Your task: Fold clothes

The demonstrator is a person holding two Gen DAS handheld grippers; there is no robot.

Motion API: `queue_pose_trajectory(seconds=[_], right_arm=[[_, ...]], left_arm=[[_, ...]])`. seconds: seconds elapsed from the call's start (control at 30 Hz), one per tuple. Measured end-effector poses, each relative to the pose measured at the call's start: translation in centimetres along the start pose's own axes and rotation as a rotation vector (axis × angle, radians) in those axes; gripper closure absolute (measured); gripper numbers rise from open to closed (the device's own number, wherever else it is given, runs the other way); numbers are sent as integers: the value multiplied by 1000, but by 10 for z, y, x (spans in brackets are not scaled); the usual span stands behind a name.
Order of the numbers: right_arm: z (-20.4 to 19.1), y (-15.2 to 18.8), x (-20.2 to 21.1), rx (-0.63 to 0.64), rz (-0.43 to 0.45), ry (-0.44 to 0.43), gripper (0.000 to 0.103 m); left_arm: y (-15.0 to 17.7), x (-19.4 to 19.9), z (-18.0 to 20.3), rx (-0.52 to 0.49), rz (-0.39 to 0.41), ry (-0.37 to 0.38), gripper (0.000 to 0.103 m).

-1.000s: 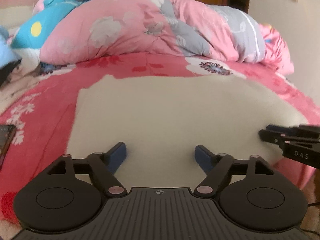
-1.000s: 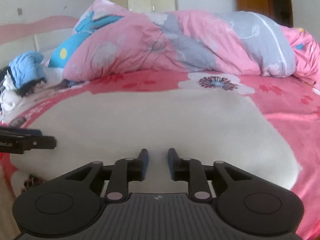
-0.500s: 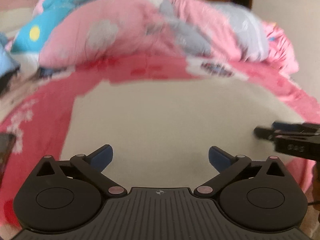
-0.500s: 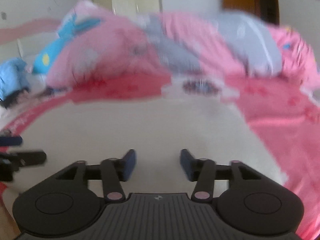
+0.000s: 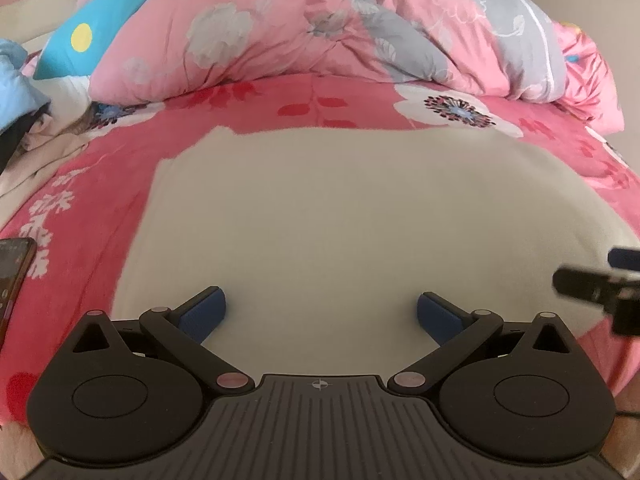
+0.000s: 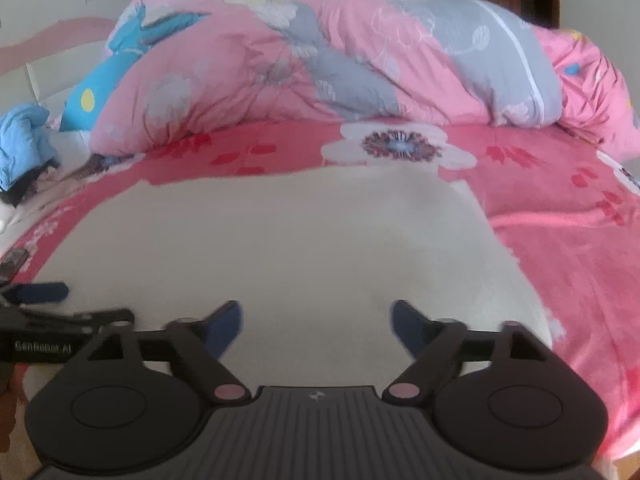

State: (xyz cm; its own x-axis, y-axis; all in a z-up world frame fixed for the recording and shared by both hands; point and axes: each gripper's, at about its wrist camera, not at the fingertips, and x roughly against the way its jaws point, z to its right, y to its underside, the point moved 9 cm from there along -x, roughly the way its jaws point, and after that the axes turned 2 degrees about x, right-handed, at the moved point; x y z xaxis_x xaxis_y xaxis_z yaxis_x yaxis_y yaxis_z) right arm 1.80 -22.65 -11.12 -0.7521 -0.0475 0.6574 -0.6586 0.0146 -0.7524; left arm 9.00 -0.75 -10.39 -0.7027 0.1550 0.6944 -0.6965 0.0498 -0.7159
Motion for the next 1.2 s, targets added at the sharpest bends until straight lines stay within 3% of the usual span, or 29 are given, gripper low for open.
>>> queue_pose_trajectory(seconds=[0.37,1.2], right_arm=[[-7,17,-23,46,-118,74,0],[-4,17,-28,33,-174,79,0]], left_arm=[[-1,0,1,22,-23,-8,0],[-1,-2,0,32,-56,9,0]])
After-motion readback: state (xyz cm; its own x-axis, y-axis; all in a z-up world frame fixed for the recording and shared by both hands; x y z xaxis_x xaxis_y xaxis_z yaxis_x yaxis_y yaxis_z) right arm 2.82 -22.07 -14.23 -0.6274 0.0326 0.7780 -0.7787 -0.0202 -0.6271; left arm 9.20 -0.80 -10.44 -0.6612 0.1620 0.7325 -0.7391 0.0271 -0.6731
